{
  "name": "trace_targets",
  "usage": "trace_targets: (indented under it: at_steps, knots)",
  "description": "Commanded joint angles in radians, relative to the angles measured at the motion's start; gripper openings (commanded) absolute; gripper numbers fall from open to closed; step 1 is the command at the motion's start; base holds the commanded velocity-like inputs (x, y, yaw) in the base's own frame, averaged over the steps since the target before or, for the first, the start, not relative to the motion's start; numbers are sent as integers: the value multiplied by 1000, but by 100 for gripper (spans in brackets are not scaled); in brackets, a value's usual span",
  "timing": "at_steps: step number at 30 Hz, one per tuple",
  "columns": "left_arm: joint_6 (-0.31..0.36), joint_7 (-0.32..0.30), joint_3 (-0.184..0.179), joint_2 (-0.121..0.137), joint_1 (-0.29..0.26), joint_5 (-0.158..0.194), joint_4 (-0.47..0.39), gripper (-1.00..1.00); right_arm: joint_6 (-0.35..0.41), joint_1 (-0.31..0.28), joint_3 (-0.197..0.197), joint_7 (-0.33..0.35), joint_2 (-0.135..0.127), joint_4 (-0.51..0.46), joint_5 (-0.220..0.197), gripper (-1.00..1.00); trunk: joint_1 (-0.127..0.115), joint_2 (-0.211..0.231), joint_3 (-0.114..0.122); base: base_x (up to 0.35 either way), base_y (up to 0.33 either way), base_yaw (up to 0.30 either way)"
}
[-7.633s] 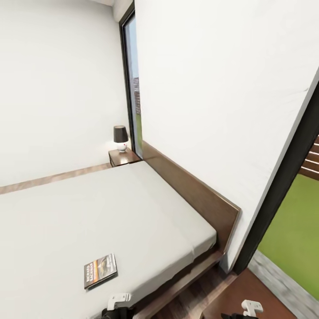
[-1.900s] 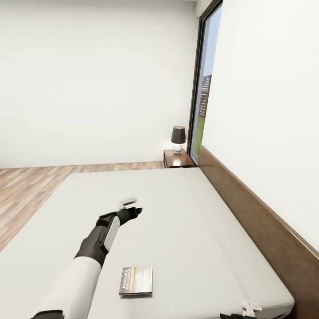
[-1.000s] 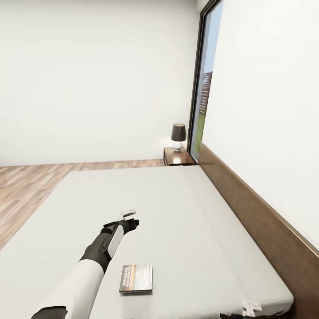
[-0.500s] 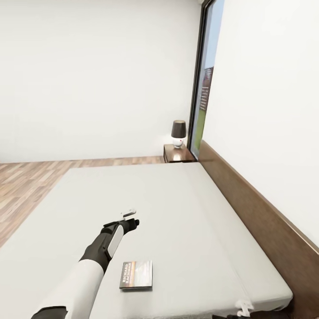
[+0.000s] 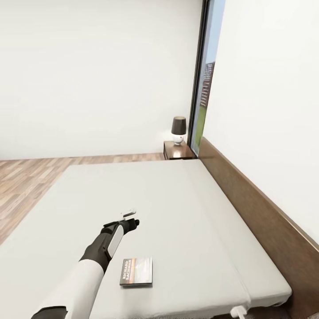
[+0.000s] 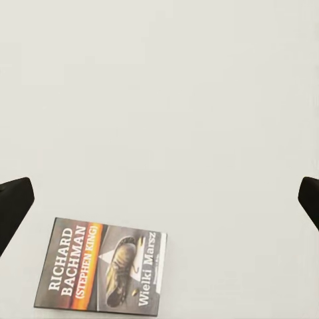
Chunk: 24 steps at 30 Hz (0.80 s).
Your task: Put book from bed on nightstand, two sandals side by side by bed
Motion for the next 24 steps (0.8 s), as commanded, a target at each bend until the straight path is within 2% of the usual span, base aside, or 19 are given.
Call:
trace_targets:
  at_steps: [1,24]
  knots:
    - [4,6,2,-1,-1,11,-1,100,7,0,-9,17,0,-2,17,100,1,-2,-4,0,0,0]
    - [4,6,2,1,-1,10,-2,100,3,0,-10,22,1,-1,24,100,1,-2,-40,0,0,0]
